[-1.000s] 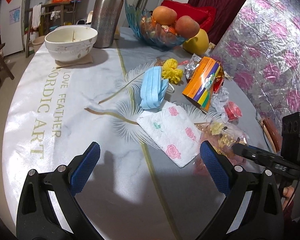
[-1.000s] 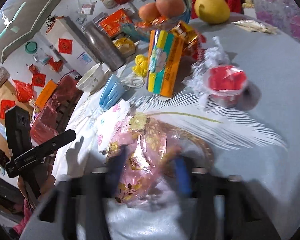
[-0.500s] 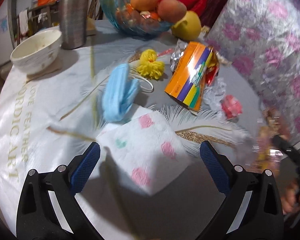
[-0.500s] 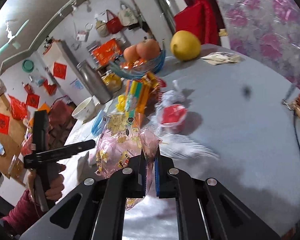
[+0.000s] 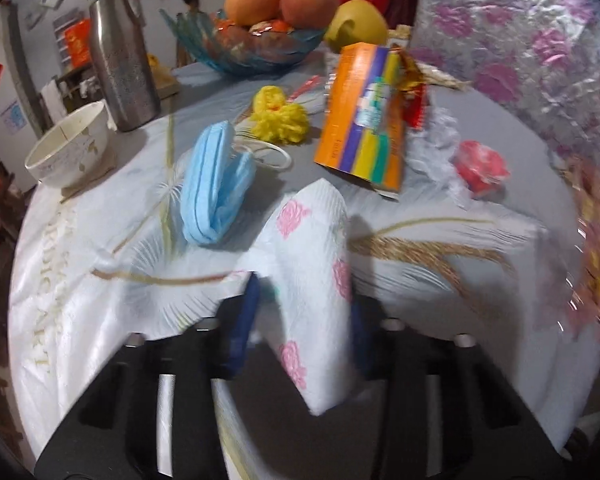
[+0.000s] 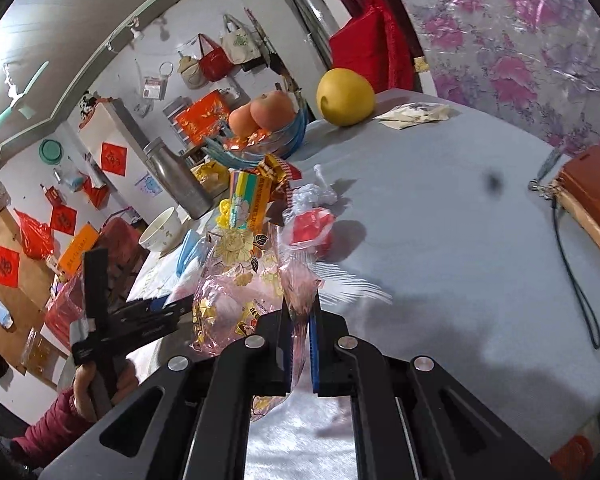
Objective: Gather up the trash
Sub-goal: 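Grasp the pink candy wrapper bag with the right tool while the left tool grasps the white tissue, then carry the bag and tissue to the red wastebasket and open both tools to drop them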
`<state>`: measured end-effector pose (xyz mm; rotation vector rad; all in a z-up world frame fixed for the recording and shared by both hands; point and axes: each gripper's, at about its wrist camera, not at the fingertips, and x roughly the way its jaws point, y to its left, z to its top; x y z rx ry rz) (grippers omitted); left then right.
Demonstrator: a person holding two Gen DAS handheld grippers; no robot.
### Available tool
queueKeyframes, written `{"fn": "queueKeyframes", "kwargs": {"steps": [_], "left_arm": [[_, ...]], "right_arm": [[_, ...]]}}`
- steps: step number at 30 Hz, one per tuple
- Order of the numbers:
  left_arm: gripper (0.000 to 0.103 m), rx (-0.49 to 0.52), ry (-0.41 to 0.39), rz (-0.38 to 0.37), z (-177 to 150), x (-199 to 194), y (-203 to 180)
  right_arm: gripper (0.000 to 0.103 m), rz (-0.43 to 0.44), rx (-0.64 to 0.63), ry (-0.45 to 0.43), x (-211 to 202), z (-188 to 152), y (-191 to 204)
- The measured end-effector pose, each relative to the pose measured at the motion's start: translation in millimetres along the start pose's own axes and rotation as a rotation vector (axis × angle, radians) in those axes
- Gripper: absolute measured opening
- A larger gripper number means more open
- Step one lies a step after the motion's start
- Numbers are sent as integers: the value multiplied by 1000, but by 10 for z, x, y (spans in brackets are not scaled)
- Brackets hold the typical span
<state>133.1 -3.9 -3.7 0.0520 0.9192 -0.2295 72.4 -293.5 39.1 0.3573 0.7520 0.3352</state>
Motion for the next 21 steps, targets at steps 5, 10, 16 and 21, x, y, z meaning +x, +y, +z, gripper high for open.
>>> {"fn": "queueKeyframes", "kwargs": {"steps": [5,10,16,21], "left_arm": [[20,-10,-58,-96,-38,-302,-59],[20,19,-98,-159,36,-527,-297],[20,80,-109,-232,90,-636,-727],[20,146,-118,-291,84,-705,-1199]], "right_arm": [[7,-15,12,-39,-226,-1,-85],[7,-28,23,-84,-509,-19,-181],[7,-84,36,-133,-929,-142,-384],[7,-158,63,-168,-1373,-304,-657]]}}
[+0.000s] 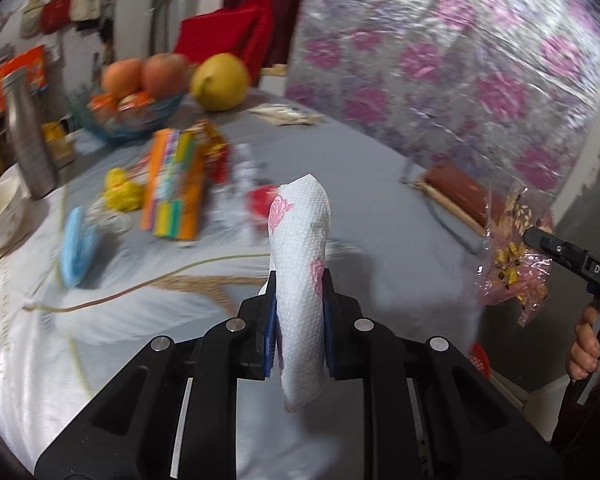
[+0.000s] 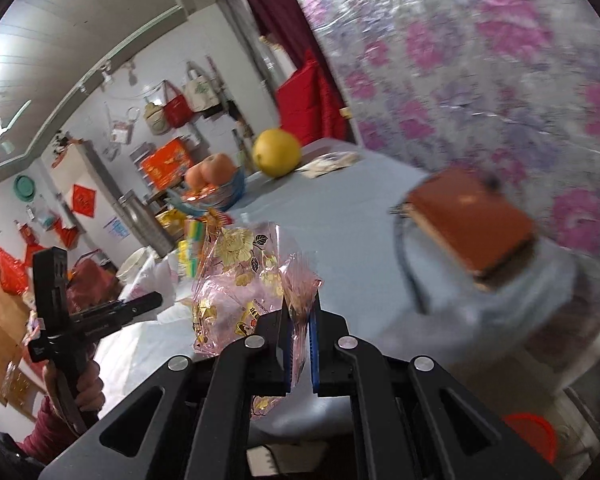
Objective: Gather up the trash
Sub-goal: 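Carry the bag and tissue to the red wastebasket and open both tools to drop them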
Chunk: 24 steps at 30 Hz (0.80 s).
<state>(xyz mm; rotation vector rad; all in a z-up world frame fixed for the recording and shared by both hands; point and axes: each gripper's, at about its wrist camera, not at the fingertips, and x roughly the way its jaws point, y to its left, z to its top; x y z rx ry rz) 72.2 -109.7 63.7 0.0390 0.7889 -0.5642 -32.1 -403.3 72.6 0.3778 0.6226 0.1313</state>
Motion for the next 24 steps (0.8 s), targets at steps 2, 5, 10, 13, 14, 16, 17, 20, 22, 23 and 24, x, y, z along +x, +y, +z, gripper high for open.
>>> {"fn": "queueKeyframes", "kwargs": {"steps": [2,5,10,13,14,16,17,20,22,23,24], "left_arm": [[20,30,3,-30,17,49,-223],[20,73,10,-74,32,120,-548],[20,128,33,-148,46,273,-1042],[20,158,55,-190,28,371,-1326],[20,173,65,-207,19,420,-1450],[20,194,79,-231,-12,483,-1618],[20,208,90,-246,-29,531,-1733],[20,237,120,-279,-102,647,-1989],[20,254,140,-294,-146,728,-2138],[20,261,152,-301,-177,769,-2215],[20,273,170,-311,-217,822,-2312]], "right_arm": [[7,-29,8,-6,-139,-41,-134],[7,-73,19,-14,-339,-113,-333],[7,-127,41,-22,-613,-218,-630],[7,-174,48,-10,-738,-308,-829],[7,-196,55,-1,-786,-361,-934],[7,-226,76,18,-855,-463,-1088],[7,-238,87,28,-858,-504,-1163],[7,-283,131,63,-919,-705,-1447],[7,-318,167,100,-927,-885,-1675],[7,-329,180,116,-913,-945,-1748],[7,-343,194,137,-894,-1035,-1852]]}}
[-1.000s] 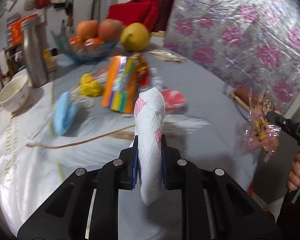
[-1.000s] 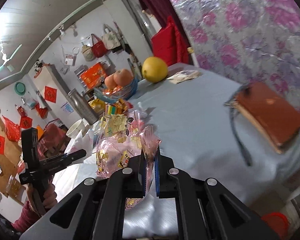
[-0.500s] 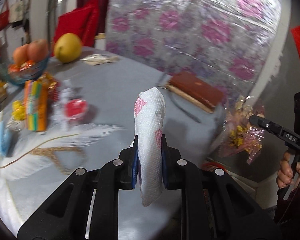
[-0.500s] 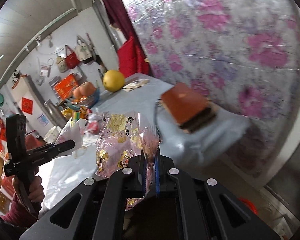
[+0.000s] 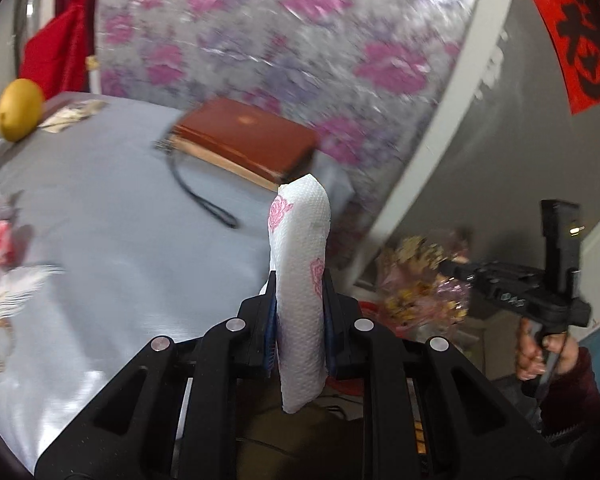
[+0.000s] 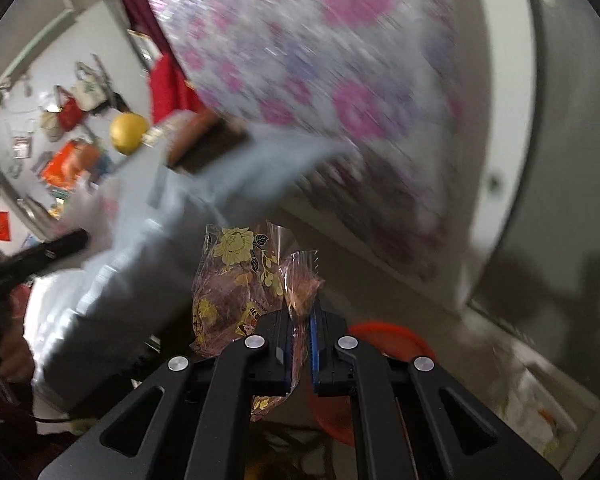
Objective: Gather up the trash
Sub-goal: 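Carry the bag and tissue to the red wastebasket and open both tools to drop them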
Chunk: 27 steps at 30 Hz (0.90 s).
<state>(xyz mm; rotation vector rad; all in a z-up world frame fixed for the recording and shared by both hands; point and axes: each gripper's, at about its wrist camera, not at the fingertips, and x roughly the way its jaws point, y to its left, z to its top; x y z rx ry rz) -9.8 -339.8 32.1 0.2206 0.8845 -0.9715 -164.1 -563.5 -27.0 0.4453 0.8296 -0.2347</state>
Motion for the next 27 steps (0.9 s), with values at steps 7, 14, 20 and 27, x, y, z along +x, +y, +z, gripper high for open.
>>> {"fn": "queueKeyframes", "kwargs": {"steps": [7,14,20,27], "left_arm": [[20,57,107,-44,-46,493,-366],[20,111,221,-79,-182,1023,-634],[20,158,323,-117,-319,1483,-869],[48,233,380,-154,-438,1754,-1159]], "right_arm": [[7,-85,123,181,658,-490,-697],[34,-161,151,299,1244,-867,-957],[42,-144,199,215,998,-724,-1124],[43,-130,283,72,557,-489,-1405]]}}
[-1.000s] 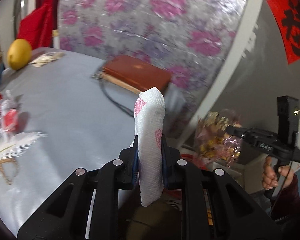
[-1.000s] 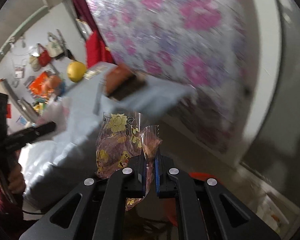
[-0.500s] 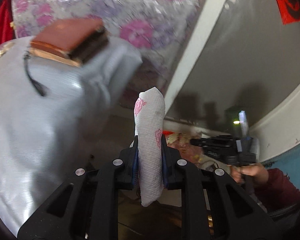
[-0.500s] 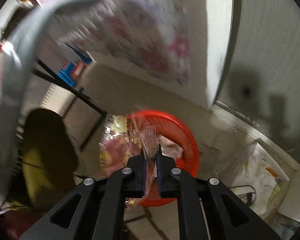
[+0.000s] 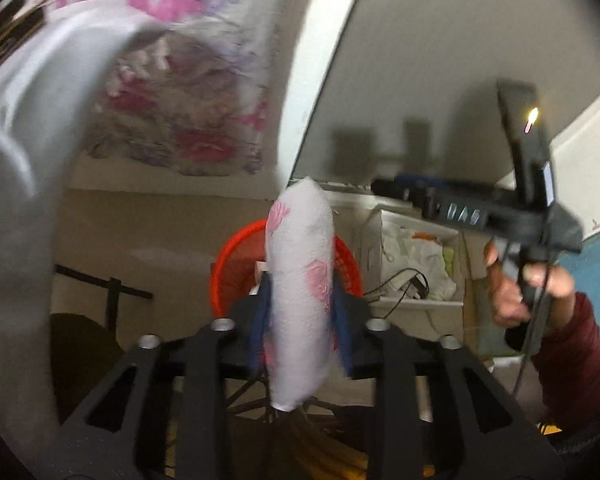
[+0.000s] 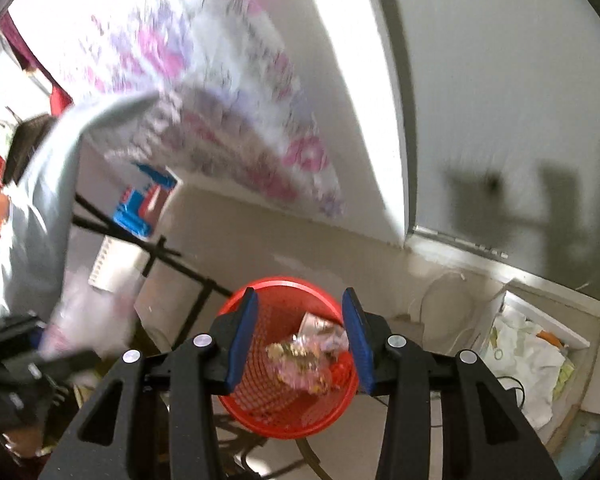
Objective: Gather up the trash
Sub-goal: 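Carry the bag and tissue to the red wastebasket and open both tools to drop them, then move both open tools back over the table toward the mask and box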
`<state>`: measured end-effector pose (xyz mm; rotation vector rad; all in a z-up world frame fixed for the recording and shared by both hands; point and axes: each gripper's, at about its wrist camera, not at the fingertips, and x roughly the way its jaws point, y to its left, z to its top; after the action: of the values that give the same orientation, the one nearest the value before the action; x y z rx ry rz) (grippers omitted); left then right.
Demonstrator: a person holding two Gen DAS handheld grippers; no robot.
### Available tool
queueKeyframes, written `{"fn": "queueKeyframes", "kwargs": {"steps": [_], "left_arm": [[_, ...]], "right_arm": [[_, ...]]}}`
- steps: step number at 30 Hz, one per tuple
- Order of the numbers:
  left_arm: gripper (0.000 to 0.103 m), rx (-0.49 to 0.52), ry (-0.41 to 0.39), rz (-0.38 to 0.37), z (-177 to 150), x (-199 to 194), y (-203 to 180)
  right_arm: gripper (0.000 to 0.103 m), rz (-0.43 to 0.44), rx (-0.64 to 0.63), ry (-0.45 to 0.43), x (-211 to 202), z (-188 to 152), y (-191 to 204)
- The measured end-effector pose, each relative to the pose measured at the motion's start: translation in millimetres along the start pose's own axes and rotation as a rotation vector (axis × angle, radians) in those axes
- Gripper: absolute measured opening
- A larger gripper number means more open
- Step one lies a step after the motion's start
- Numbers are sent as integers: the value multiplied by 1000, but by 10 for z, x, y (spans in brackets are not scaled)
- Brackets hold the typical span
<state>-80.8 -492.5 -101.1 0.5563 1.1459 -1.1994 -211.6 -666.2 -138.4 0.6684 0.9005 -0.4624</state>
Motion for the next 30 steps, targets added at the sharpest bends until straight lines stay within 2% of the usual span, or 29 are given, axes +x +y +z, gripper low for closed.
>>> {"fn": "queueKeyframes", "kwargs": {"steps": [1,2,3,6,11,18,26,30], "left_arm": [[55,7,0,6,1,14,-28],[68,10,-5,9,1,0,-37],[74,12,-13,10,-2,-21,-49],[80,9,-43,17,17,-134,-60],[82,-41,-103,49,73,-363,65],[82,-119,-210,101,-41,-878,305],[85,-194,-331,177,-323,-1513,561],[87,-242,-389,225,-570,-1839,784]], "right_arm": [[43,3,2,-14,-53,16,-1],[43,6,2,-25,-94,31,0],[43,10,1,-32,-114,40,-12],[43,27,-4,-53,-187,65,23],[43,54,-41,-65,-267,83,212],[43,90,-115,-94,-446,120,586],[44,142,-231,-145,-744,143,1180],[48,179,-289,-169,-883,138,1545]]}}
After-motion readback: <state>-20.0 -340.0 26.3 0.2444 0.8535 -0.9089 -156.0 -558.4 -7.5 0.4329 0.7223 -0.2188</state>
